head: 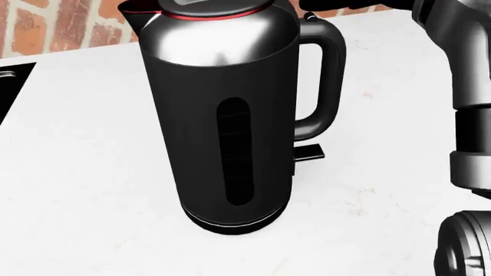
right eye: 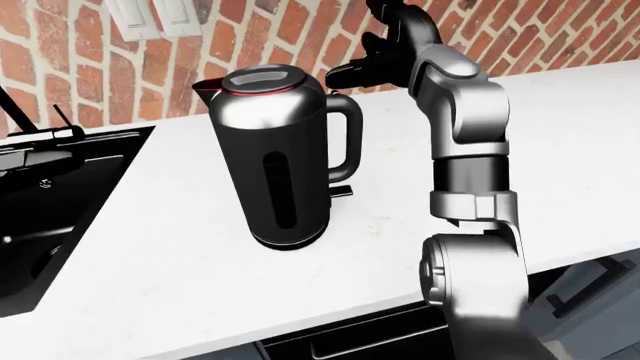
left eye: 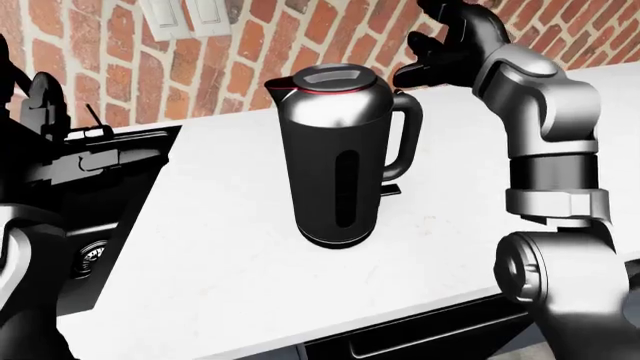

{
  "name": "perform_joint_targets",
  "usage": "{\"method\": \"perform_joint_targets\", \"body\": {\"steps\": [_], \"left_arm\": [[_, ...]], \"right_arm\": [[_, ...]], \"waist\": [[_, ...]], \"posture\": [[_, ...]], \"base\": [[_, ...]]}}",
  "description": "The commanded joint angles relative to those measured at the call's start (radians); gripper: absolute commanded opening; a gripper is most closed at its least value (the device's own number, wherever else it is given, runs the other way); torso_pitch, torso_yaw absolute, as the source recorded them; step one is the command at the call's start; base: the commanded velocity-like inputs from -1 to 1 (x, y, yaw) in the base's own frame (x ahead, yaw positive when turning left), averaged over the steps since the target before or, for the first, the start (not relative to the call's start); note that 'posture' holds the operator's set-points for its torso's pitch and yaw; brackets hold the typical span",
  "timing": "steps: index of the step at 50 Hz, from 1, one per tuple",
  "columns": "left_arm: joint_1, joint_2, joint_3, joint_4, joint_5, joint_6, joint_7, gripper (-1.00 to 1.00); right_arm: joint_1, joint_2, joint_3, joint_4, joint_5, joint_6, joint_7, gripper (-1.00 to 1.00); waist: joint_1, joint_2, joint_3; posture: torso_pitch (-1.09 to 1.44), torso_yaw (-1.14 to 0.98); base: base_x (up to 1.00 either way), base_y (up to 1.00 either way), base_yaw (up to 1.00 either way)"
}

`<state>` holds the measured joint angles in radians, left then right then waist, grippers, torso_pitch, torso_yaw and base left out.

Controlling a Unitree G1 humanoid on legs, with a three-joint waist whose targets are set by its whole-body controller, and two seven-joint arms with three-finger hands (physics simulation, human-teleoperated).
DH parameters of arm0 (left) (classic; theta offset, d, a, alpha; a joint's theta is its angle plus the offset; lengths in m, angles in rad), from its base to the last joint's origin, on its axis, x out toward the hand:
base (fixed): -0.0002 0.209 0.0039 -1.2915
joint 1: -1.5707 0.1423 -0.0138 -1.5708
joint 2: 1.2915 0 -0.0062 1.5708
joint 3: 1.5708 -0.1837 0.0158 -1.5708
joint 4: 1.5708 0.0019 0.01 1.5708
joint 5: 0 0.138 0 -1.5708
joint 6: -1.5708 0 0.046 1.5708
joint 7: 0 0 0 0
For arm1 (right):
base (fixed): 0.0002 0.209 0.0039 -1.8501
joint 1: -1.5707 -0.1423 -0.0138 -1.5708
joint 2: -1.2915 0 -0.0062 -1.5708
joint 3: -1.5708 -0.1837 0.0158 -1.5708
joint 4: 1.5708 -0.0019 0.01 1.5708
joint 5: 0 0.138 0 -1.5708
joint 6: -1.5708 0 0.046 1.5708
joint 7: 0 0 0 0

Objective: Press the button to open the lid of the electric kettle.

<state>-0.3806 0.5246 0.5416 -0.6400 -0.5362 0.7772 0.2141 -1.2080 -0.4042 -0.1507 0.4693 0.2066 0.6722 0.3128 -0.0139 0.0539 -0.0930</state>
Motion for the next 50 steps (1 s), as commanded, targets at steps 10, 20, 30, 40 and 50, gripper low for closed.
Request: {"method": "perform_joint_targets", "body": {"steps": [10,20,30,40,50], "left_arm": [[-0.022,0.016,0.011,-0.022,0.003,-0.025,0.000,1.00],[-0.023,0.020,0.018,-0.023,-0.003,-0.022,0.000,1.00],[-0.019,0.020,0.018,-0.020,-0.003,-0.026,-0.001,1.00],[-0.017,0.017,0.017,-0.021,0.000,-0.027,-0.002,1.00],[-0.013,0.013,0.017,-0.022,0.004,-0.029,-0.006,1.00]], "right_arm": [[-0.014,0.003,-0.004,-0.025,-0.011,-0.052,0.006,1.00],[0.045,0.017,0.006,-0.059,-0.033,-0.064,0.016,1.00],[0.072,0.022,0.016,-0.061,-0.098,-0.095,0.057,1.00],[0.105,0.037,0.032,-0.054,-0.209,-0.182,0.100,1.00],[0.172,0.056,0.022,-0.109,-0.233,-0.183,0.119,1.00]], "waist": [[-0.001,0.002,-0.021],[-0.001,0.001,-0.026],[-0.001,0.000,-0.035],[-0.002,0.000,-0.041],[0.000,-0.004,-0.050]], "posture": [[-0.19,0.00],[-0.19,0.00],[-0.19,0.00],[-0.19,0.00],[-0.19,0.00]], "base": [[0.00,0.00,0.00],[0.00,0.00,0.00],[0.00,0.00,0.00],[0.00,0.00,0.00],[0.00,0.00,0.00]]}}
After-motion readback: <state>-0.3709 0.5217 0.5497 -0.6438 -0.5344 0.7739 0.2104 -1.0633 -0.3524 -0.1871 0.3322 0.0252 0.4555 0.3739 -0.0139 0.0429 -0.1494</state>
